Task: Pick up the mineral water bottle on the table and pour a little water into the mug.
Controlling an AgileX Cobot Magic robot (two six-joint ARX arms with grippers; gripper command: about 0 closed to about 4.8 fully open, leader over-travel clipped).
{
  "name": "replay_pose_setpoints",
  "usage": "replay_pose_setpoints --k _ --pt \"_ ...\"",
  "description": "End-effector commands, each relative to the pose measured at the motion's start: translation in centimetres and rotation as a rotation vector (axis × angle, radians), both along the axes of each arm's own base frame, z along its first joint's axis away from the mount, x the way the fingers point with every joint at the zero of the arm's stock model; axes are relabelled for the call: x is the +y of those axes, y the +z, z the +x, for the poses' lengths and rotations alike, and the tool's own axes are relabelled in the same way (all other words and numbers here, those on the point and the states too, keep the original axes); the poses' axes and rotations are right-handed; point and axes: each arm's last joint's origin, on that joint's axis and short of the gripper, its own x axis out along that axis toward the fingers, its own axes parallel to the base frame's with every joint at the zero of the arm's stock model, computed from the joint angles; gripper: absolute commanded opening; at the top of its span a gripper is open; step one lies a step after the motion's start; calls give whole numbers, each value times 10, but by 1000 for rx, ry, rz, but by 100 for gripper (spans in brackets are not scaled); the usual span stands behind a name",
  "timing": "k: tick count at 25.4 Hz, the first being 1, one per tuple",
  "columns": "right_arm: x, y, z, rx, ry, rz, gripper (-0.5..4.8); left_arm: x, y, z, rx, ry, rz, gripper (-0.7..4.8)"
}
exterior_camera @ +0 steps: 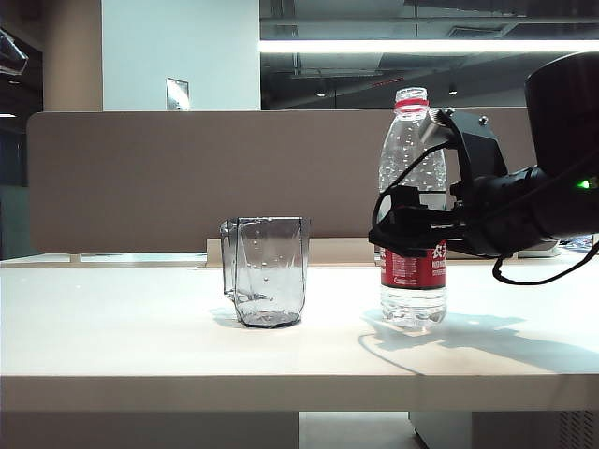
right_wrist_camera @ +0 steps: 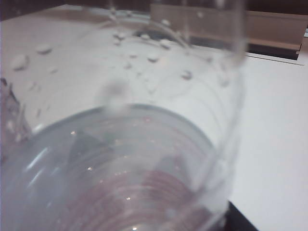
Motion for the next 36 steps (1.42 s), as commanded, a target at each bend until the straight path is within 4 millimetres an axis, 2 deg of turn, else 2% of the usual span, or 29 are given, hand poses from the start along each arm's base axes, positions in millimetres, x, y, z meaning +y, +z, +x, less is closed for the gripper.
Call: replay_pose_setpoints --k 1,3,4,5,6,16,22,26,33,36 --pt "1 3 1 -16 2 16 355 0 1 0 -12 -5 -5 -5" --pt "1 3 1 -16 1 16 353 0 1 0 -12 -5 -5 -5" --pt "1 3 1 -16 2 16 333 0 1 0 -12 -5 -5 -5" --pt "1 3 1 -16 1 15 281 0 1 0 -12 -5 -5 -5" --pt "1 3 1 -16 2 15 269 0 1 0 -12 -5 -5 -5" --pt "2 9 3 -6 12 -53 268 0 1 0 -12 -5 -5 -5" --pt "6 28 13 7 33 -171 268 0 1 0 -12 -5 -5 -5" --pt "8 58 20 -23 75 -373 269 0 1 0 -12 -5 -5 -5" --pt "8 80 28 -30 79 -660 269 0 1 0 -11 -5 -5 -5" --pt "8 89 33 -66 82 -835 269 0 1 0 -12 -5 -5 -5"
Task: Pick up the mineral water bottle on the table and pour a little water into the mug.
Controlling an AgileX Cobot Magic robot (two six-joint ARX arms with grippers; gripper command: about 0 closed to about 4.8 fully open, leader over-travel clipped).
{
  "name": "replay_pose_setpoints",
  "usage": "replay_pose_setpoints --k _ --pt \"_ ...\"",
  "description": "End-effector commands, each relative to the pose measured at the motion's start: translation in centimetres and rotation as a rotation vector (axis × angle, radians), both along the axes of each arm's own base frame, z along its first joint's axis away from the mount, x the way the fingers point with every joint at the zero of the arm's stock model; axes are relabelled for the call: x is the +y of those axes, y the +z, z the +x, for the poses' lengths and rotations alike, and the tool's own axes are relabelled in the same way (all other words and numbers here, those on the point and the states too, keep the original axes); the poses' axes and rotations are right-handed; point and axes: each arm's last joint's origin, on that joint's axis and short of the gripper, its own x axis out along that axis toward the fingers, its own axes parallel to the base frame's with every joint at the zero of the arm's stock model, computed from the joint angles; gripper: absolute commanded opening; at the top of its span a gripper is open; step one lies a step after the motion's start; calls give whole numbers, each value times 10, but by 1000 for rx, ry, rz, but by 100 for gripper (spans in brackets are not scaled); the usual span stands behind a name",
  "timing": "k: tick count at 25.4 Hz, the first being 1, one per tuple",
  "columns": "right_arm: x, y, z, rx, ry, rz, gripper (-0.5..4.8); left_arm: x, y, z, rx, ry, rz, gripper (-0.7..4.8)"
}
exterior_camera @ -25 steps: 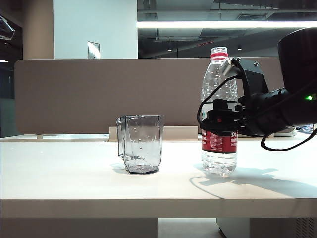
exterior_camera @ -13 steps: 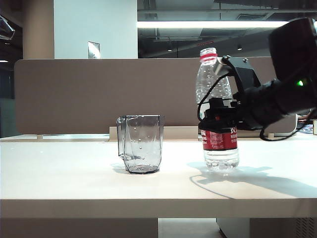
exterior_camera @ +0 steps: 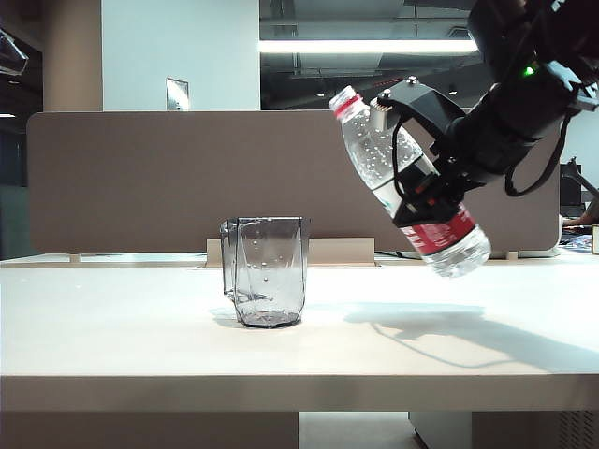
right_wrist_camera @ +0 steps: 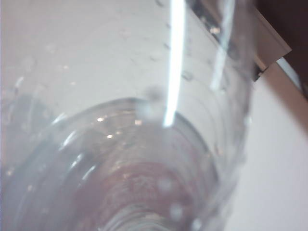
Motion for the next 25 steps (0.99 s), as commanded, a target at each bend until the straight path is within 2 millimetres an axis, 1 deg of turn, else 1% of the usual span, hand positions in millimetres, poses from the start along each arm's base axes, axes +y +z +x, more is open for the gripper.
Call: replay_pose_setpoints --k 1,6,11,12,16,20,25 --pt "1 13 4 -71 30 -155 269 0 1 0 -11 -5 -5 -5" --pt "5 21 6 -133 57 -299 269 0 1 0 -11 -5 -5 -5" --pt "12 22 4 -188 132 -451 269 0 1 0 -11 -5 -5 -5" --pt "16 22 2 -210 154 -497 269 0 1 0 -11 -6 -5 -5" --pt "18 26 3 -260 168 -530 269 0 1 0 -11 -5 -5 -5" --pt "18 30 5 -304 200 -598 269 0 1 0 -11 -5 -5 -5" --pt "21 30 12 -385 194 -651 271 0 1 0 -11 -5 -5 -5"
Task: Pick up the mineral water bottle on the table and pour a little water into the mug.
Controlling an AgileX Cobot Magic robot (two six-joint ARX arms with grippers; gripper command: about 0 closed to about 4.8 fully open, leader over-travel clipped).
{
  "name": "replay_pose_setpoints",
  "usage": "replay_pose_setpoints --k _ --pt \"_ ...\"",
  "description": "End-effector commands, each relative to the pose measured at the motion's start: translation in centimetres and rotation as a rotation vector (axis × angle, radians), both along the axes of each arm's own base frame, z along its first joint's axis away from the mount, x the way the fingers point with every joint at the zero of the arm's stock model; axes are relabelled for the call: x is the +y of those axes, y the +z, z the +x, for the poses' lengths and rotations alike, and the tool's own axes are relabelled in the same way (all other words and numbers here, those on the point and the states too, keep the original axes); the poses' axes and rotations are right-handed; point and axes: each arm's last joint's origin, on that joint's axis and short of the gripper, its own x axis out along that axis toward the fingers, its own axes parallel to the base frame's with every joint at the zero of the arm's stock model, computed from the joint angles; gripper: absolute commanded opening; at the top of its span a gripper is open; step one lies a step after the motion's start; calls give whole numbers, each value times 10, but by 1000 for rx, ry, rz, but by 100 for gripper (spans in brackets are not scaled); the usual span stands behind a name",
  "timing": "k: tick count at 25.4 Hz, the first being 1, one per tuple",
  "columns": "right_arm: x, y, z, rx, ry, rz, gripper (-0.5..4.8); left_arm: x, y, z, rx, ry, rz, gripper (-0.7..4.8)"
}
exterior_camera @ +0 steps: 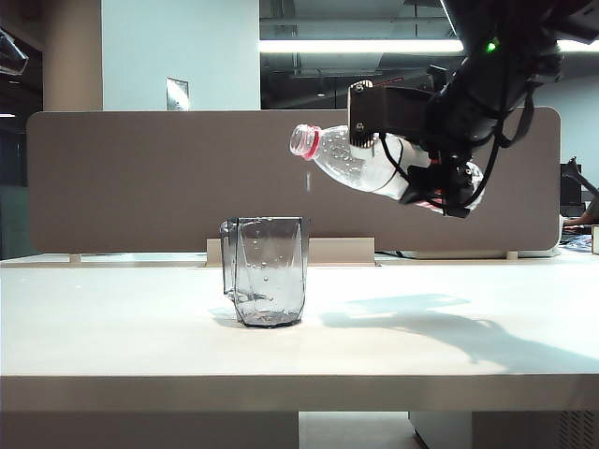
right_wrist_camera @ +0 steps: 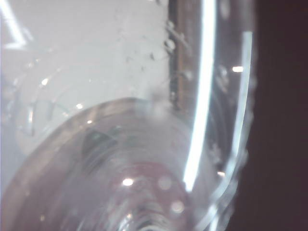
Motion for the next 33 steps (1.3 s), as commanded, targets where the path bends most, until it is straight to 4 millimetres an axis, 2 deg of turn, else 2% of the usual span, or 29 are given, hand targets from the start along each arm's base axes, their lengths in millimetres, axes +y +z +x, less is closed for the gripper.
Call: replay_pose_setpoints --k 1,8,11,15,33 --pt "4 4 11 -64 -27 -24 272 0 1 0 -12 -5 -5 -5" --pt "9 4 25 -79 -40 -115 274 0 1 0 -12 -5 -5 -5" --pt "10 7 26 -114 -8 -179 274 0 1 0 -12 -5 -5 -5" --pt "12 13 27 -181 -3 -173 274 0 1 0 -12 -5 -5 -5" --pt "13 15 27 -218 32 -264 274 0 1 0 -12 -5 -5 -5"
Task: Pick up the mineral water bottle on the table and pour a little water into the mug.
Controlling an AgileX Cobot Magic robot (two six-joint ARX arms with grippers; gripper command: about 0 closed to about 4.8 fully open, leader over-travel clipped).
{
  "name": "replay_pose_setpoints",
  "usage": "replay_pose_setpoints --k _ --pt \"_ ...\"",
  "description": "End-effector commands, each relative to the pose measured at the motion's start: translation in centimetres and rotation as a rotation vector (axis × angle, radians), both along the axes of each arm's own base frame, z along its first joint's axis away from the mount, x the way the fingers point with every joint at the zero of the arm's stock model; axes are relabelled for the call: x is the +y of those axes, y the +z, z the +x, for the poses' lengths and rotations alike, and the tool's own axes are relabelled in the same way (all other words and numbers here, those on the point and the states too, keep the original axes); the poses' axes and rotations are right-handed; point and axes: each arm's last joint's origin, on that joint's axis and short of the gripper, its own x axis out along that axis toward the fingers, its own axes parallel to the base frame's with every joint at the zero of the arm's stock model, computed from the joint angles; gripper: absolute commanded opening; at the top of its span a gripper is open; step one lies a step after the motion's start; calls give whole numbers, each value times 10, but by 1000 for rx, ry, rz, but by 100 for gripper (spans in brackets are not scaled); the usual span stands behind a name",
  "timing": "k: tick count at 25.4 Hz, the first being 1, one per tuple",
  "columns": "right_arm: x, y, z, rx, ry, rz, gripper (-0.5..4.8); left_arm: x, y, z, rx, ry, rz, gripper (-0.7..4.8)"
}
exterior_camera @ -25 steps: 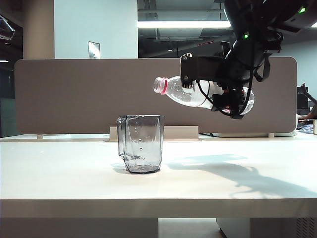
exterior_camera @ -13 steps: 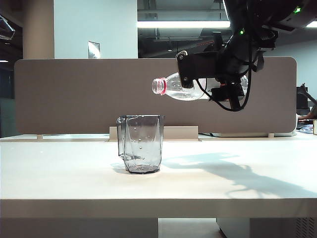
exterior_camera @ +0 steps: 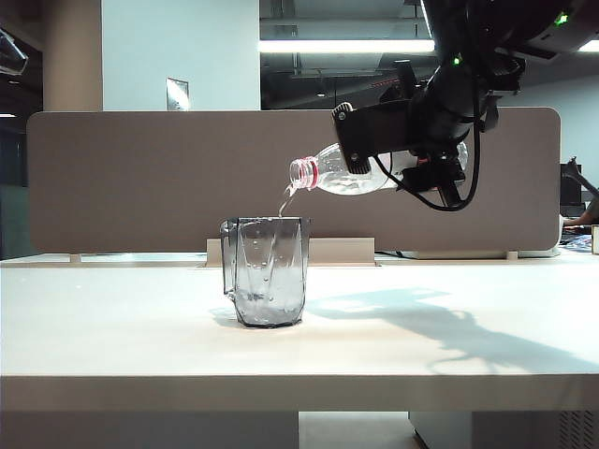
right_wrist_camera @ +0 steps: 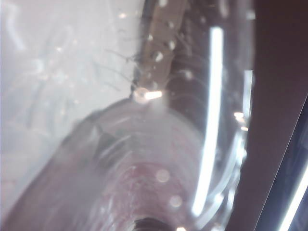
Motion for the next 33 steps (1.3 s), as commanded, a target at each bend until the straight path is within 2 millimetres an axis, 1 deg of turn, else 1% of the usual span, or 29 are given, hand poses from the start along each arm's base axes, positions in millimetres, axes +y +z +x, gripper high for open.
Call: replay_pose_setpoints --k 1,13,19,21,24,28,33 --pt "1 9 1 -54 4 26 274 0 1 0 -12 -5 -5 -5" --pt "2 10 1 -63 0 50 274 0 1 0 -12 -5 -5 -5" --pt "6 8 -2 -27 -16 145 273 0 1 0 -12 -5 -5 -5" --pt "10 8 -4 -14 -5 170 273 0 1 0 -12 -5 -5 -5" --pt "15 7 -6 22 -17 289 273 0 1 0 -12 -6 -5 -5" --pt "16 4 -8 92 -69 434 273 0 1 0 -12 -5 -5 -5" --pt "15 -1 -9 215 -176 703 273 0 1 0 -12 -6 -5 -5"
